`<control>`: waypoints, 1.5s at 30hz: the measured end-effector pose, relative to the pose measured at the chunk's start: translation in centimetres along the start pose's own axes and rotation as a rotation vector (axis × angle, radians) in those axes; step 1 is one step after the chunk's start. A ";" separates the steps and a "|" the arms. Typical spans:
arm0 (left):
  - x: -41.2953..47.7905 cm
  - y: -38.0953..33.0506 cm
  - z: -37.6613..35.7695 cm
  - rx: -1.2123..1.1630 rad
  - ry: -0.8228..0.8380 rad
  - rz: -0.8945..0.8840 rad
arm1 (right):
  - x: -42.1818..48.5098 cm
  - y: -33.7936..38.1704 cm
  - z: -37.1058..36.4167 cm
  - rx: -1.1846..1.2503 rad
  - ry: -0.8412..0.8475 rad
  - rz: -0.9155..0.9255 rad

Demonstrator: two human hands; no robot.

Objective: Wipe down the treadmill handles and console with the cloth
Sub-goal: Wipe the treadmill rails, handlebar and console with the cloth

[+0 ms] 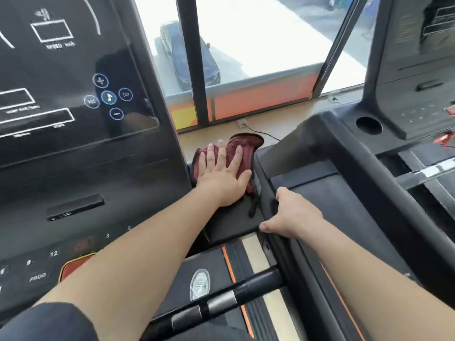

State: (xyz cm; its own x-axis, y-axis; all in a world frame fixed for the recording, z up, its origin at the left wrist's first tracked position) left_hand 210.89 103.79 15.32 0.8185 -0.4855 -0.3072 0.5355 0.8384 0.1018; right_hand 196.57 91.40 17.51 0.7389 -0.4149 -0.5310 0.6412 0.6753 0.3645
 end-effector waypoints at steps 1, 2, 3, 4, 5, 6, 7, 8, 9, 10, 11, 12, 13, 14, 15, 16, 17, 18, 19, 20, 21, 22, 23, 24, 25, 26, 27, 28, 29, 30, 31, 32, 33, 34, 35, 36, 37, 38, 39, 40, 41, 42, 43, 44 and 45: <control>-0.1 -0.1 -0.1 0.010 0.000 -0.018 | 0.0 -0.1 0.0 0.004 0.008 -0.004; -0.9 -0.5 -0.5 0.008 -0.001 -0.041 | 0.0 -0.1 0.0 0.006 0.010 -0.005; -2.2 -1.1 -1.0 0.001 -0.008 -0.073 | -0.1 -0.1 0.1 0.008 0.001 -0.002; -4.0 -1.7 -1.4 0.000 -0.018 -0.107 | -0.3 0.0 0.2 0.007 -0.013 0.006; -5.9 -2.5 -2.0 0.006 -0.017 -0.145 | -0.4 0.0 0.3 0.005 -0.023 0.011; -8.0 -3.3 -2.5 0.025 0.002 -0.190 | -0.6 -0.1 0.2 0.007 -0.024 0.008; -9.6 -3.9 -3.0 0.051 0.020 -0.233 | -0.7 -0.2 0.1 0.014 -0.025 0.004; -10.4 -4.2 -3.3 0.078 0.023 -0.264 | -0.8 -0.2 0.1 0.022 -0.029 0.005; -10.4 -4.3 -3.2 0.095 0.015 -0.287 | -0.9 -0.2 0.0 0.025 -0.031 0.007; -9.4 -3.9 -2.7 0.096 -0.001 -0.293 | -1.0 -0.2 -0.1 0.025 -0.034 0.008; -7.7 -3.4 -2.1 0.091 -0.020 -0.278 | -1.1 -0.3 -0.1 0.024 -0.036 0.007; -5.8 -2.7 -1.4 0.084 -0.041 -0.236 | -1.1 -0.3 -0.1 0.023 -0.037 0.008; -4.0 -1.9 -0.8 0.073 -0.051 -0.171 | -1.2 -0.3 -0.2 0.020 -0.038 0.007; -2.5 -1.2 -0.4 0.060 -0.048 -0.104 | -1.1 -0.4 -0.3 0.017 -0.040 0.006; -1.8 -1.0 -0.4 0.042 -0.037 -0.054 | -1.1 -0.4 -0.4 0.011 -0.041 0.003; -1.9 -1.3 -0.6 0.021 -0.030 -0.029 | -1.0 -0.4 -0.5 0.001 -0.045 0.001; -2.7 -1.9 -0.7 0.002 -0.030 -0.023 | -0.9 -0.4 -0.5 -0.012 -0.052 -0.001; -4.1 -2.6 -1.0 -0.008 -0.034 -0.031 | -0.9 -0.3 -0.5 -0.027 -0.057 0.002; -5.9 -3.2 -1.4 -0.008 -0.040 -0.052 | -0.8 -0.2 -0.5 -0.039 -0.061 0.008; -7.6 -3.5 -1.8 0.000 -0.047 -0.077 | -0.9 -0.1 -0.6 -0.042 -0.067 0.014; -9.2 -3.7 -2.3 0.014 -0.049 -0.100 | -0.9 0.0 -0.6 -0.039 -0.070 0.020; -10.4 -3.6 -2.7 0.038 -0.049 -0.118 | -1.0 0.2 -0.7 -0.039 -0.071 0.026; -11.1 -3.4 -2.9 0.068 -0.041 -0.139 | -1.1 0.3 -0.8 -0.046 -0.068 0.029; -11.1 -3.2 -2.8 0.085 -0.029 -0.163 | -1.2 0.4 -0.9 -0.056 -0.064 0.031; -10.7 -3.0 -2.4 0.087 -0.019 -0.181 | -1.3 0.6 -0.9 -0.064 -0.060 0.032; -9.6 -2.7 -1.8 0.074 -0.015 -0.184 | -1.4 0.6 -0.9 -0.073 -0.056 0.031; -8.3 -2.2 -0.9 0.047 -0.013 -0.168 | -1.6 0.7 -0.9 -0.082 -0.051 0.027; -7.0 -1.5 -0.1 0.018 -0.006 -0.137 | -1.7 0.8 -0.8 -0.089 -0.043 0.022; -5.9 -0.9 0.5 -0.008 0.007 -0.105 | -1.8 0.9 -0.8 -0.095 -0.035 0.017; -5.3 -0.6 0.7 -0.031 0.024 -0.078 | -1.9 0.9 -0.9 -0.098 -0.029 0.013; -5.3 -0.6 0.4 -0.046 0.037 -0.062 | -1.8 0.9 -0.9 -0.101 -0.027 0.009; -5.8 -1.0 -0.1 -0.039 0.030 -0.054 | -1.8 0.9 -0.8 -0.108 -0.028 0.006; -7.0 -1.7 -0.6 -0.019 0.006 -0.056 | -1.8 0.9 -0.8 -0.117 -0.030 0.003; -8.6 -2.4 -1.0 -0.001 -0.022 -0.067 | -1.7 0.9 -0.9 -0.124 -0.033 -0.001; -10.3 -2.9 -1.4 0.005 -0.038 -0.079 | -1.7 0.8 -0.9 -0.126 -0.037 -0.001; -12.0 -3.2 -1.8 0.009 -0.031 -0.093 | -1.7 0.7 -1.0 -0.125 -0.041 0.001; -13.5 -3.5 -2.1 0.028 -0.006 -0.110 | -1.6 0.7 -1.0 -0.124 -0.045 0.006; -14.5 -3.7 -2.3 0.061 0.022 -0.127 | -1.6 0.7 -1.0 -0.128 -0.046 0.011; -15.2 -3.7 -2.1 0.096 0.042 -0.141 | -1.6 0.8 -0.9 -0.134 -0.047 0.017; -15.4 -3.7 -1.6 0.118 0.046 -0.139 | -1.7 0.8 -0.9 -0.139 -0.047 0.021; -15.2 -3.5 -0.7 0.129 0.030 -0.123 | -1.7 0.9 -0.8 -0.143 -0.049 0.025; -14.6 -3.4 0.4 0.145 -0.012 -0.104 | -1.7 1.0 -0.7 -0.145 -0.052 0.027; -13.8 -3.5 1.4 0.162 -0.066 -0.096 | -1.7 1.0 -0.7 -0.144 -0.052 0.024; -12.9 -3.7 1.9 0.168 -0.104 -0.105 | -1.7 1.0 -0.7 -0.142 -0.048 0.018; -11.9 -3.9 1.7 0.154 -0.107 -0.128 | -1.7 1.0 -0.7 -0.138 -0.044 0.013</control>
State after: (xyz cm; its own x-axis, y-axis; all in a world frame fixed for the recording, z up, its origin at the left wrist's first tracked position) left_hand 199.41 105.83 20.17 0.7545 -0.6163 -0.2256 0.6555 0.7243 0.2139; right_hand 195.80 93.15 18.25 0.7573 -0.4297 -0.4918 0.5989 0.7571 0.2609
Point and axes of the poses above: each hand's wrist, its own x-axis towards the middle knuckle, its own z-axis out of the back of the hand, y = z × x, the point moved 10 cm from there along x, towards the middle knuckle, and after that the axes turned 13 degrees about x, right-handed, at the moved point
